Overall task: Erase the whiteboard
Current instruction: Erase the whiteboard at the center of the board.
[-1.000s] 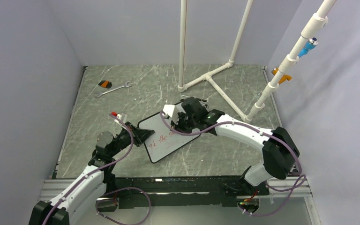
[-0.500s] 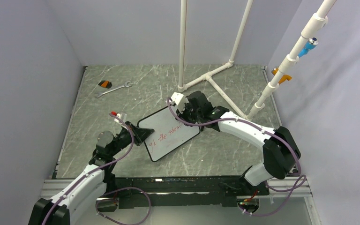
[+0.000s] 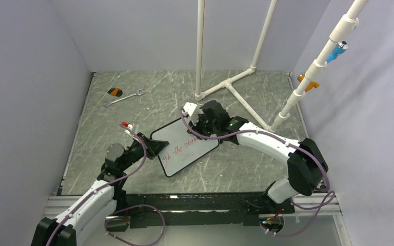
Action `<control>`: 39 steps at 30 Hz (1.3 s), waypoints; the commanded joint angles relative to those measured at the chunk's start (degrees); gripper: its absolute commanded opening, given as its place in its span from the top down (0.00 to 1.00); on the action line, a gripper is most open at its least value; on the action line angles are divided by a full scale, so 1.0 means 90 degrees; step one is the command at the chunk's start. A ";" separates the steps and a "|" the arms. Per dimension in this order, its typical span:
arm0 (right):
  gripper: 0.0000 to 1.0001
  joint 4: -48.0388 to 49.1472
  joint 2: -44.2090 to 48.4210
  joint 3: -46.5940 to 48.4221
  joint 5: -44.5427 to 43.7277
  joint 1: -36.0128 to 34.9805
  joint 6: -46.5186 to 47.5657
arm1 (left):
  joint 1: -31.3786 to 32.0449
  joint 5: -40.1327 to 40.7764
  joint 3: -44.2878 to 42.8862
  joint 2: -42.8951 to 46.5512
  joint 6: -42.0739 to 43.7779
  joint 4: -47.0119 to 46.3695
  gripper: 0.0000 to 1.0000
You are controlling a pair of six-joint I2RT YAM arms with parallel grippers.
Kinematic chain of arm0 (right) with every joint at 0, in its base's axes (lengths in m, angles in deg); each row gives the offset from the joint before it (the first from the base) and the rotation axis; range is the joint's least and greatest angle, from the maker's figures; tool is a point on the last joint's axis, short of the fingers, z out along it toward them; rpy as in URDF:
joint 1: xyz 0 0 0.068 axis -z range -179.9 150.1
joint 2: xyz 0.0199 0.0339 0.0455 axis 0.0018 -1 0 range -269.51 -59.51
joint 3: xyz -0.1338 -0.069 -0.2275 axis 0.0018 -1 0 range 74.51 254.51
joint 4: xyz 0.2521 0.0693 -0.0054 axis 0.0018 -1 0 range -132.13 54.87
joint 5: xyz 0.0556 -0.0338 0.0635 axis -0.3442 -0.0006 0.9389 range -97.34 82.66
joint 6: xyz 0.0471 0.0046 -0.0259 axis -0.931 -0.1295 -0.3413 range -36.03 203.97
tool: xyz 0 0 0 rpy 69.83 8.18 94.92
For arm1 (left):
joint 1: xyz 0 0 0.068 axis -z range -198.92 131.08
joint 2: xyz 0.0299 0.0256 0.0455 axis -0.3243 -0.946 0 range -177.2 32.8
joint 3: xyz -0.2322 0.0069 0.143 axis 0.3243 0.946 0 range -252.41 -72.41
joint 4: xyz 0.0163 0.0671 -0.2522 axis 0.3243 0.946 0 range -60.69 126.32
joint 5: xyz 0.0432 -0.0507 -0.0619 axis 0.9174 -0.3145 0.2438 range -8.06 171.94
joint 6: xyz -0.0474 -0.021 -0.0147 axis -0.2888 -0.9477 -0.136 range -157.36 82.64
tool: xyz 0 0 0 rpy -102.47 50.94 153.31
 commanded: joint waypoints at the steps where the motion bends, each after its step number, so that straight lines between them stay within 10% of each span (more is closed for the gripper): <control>1: 1.00 0.0629 0.0086 0.0011 -0.0850 0.0470 -0.0214 | 0.0091 -0.0764 -0.0062 0.0156 0.0112 -0.0162 1.00; 12: 1.00 -0.0235 -0.0138 0.0237 0.1505 -0.0189 0.0505 | 0.0096 -0.0785 -0.0084 0.0402 0.0264 0.0174 1.00; 23: 1.00 0.0445 0.0052 -0.0008 -0.0353 0.0484 0.0091 | 0.0096 -0.0973 -0.0145 0.0251 0.0302 0.0085 1.00; 39: 1.00 -0.0028 -0.0087 0.0160 0.0524 0.0075 0.0441 | 0.0096 -0.1058 0.0002 0.0308 0.0143 -0.0109 1.00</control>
